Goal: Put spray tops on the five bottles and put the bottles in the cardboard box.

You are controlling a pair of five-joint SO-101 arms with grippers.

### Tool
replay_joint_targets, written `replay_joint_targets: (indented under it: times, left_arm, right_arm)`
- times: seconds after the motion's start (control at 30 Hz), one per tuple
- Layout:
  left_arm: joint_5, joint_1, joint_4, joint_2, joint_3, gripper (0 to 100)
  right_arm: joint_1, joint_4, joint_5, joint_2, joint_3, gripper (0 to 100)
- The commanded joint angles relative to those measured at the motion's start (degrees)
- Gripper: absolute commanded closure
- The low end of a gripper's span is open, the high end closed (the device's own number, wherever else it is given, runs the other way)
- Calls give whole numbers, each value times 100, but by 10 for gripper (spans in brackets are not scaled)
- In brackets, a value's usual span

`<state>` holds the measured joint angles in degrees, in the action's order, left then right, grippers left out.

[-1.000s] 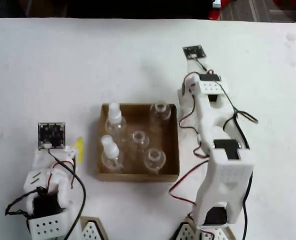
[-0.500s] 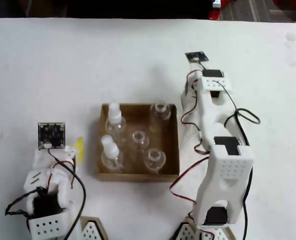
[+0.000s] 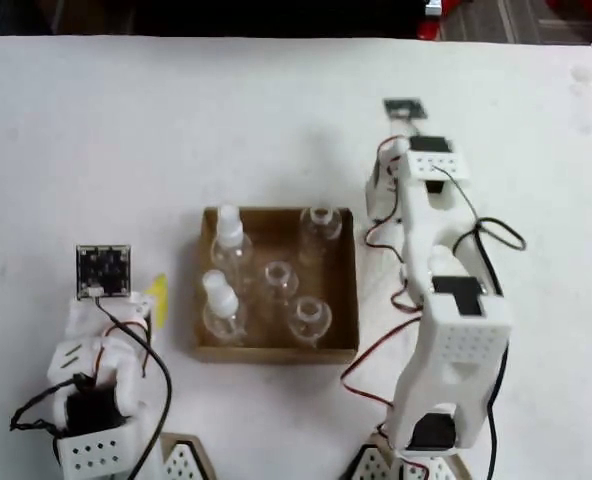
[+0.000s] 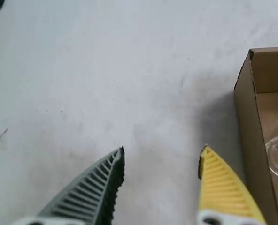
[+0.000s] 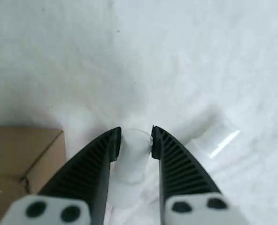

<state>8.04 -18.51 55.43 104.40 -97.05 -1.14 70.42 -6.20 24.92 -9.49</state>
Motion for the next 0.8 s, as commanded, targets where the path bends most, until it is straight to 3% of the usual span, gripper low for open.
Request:
replay_joint_targets:
  times: [0.0, 0.3, 0.47, 0.63, 0.77]
  left_arm:
    - [70, -48, 26, 48, 9, 758]
    - [70, -48, 26, 48, 9, 758]
    - [70, -48, 26, 48, 9, 758]
    - [70, -48, 26, 48, 9, 758]
    - [70, -48, 26, 48, 9, 758]
  right_arm:
    - [251, 198, 53, -1086, -185, 967]
    - [462, 875, 105, -3934, -123, 967]
    - [453, 901, 62, -4998, 598, 967]
    - [418, 233, 62, -5903, 1723, 974]
    - [418, -866, 62, -6765, 2822, 981]
